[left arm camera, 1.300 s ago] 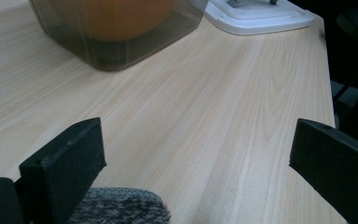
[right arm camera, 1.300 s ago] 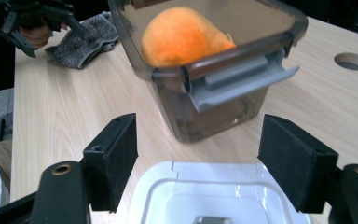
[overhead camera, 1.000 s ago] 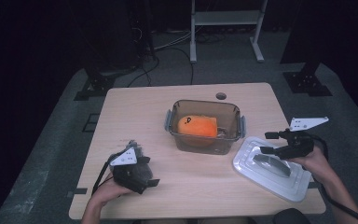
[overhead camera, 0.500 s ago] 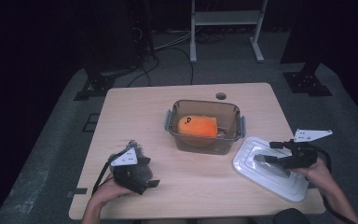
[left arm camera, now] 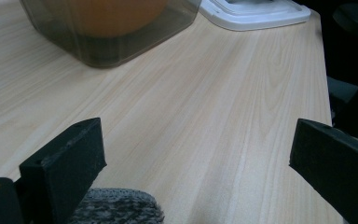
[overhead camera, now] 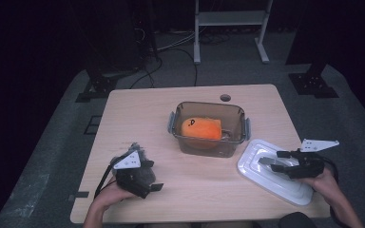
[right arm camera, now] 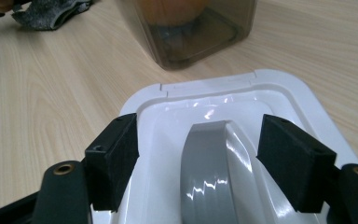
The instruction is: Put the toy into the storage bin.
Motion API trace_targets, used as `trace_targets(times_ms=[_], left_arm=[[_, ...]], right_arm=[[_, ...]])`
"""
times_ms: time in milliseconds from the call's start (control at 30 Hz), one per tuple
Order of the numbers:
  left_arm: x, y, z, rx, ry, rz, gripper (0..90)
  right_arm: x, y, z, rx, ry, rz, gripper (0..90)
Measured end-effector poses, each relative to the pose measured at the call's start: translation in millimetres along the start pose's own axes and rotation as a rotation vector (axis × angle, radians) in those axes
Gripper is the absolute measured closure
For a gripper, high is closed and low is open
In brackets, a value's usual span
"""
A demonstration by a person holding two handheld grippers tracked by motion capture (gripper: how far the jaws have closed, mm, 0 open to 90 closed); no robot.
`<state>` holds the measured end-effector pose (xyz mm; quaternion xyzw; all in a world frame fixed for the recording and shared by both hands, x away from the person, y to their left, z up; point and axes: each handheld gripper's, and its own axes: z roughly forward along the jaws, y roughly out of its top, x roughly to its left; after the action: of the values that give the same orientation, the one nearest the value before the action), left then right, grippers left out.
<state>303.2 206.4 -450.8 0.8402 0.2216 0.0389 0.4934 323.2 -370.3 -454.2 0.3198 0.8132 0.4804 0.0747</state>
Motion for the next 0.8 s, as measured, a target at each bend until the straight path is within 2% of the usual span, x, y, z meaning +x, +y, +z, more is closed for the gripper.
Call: trace_targets(times_ms=[267, 567, 667, 700, 800], left_arm=[[-0.1, 0.2, 0.1, 0.000, -0.001, 0.001, 2.3], [-0.1, 0.1, 0.1, 0.000, -0.003, 0.000, 2.3], [-0.3, 0.2, 0.0, -0.001, -0.003, 0.000, 2.3], [-0.2, 0.2, -0.2, -0.001, -0.003, -0.001, 2.3], [-0.2, 0.2, -0.2, -0.001, -0.004, -0.002, 2.3]], right_arm=[[0.6, -6.7, 1.5, 0.017, -0.015, -0.013, 32.1], [0.8, -11.2, 2.1, 0.026, -0.027, -0.047, 49.2], [0.4, -11.9, 2.6, 0.029, -0.033, -0.059, 50.7], [0.3, -12.9, 2.6, 0.031, -0.035, -0.062, 54.2], [0.0, -14.2, 3.0, 0.035, -0.037, -0.068, 57.5]])
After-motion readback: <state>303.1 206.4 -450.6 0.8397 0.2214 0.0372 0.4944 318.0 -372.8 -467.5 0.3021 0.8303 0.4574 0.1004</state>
